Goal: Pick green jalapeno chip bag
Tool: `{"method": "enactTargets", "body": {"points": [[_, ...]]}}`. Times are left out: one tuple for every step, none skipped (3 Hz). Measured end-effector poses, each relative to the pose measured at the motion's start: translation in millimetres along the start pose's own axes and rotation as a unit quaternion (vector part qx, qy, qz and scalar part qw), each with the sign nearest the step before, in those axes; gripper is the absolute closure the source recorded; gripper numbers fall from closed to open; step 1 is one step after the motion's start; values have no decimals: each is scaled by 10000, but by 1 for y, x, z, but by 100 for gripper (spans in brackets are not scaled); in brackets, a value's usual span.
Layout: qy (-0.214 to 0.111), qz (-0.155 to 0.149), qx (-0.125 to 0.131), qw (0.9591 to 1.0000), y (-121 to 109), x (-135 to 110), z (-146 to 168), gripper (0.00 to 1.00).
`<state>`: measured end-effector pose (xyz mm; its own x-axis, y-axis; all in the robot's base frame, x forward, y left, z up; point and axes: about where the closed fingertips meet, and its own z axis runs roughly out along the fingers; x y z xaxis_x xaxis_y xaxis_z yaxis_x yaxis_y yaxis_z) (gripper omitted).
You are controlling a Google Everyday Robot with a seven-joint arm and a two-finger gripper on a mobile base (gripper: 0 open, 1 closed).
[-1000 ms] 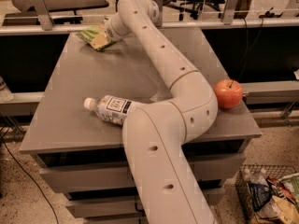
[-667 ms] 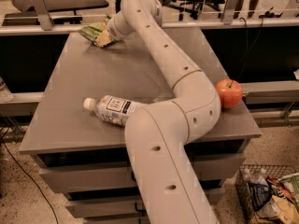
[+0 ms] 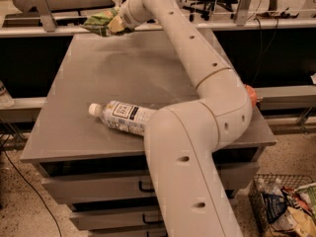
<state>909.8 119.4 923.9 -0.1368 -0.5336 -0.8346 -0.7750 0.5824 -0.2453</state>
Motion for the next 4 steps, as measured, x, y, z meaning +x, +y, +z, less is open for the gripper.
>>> {"method": "enactTargets", "body": {"points": [[-321, -224, -108, 9992, -2, -20, -42, 100], [-741, -284, -578, 9952, 6, -25, -85, 100], [-1274, -172, -1178, 9847, 22, -32, -128, 100], [-1620, -258, -1533, 9745, 36, -44, -166, 100]]}}
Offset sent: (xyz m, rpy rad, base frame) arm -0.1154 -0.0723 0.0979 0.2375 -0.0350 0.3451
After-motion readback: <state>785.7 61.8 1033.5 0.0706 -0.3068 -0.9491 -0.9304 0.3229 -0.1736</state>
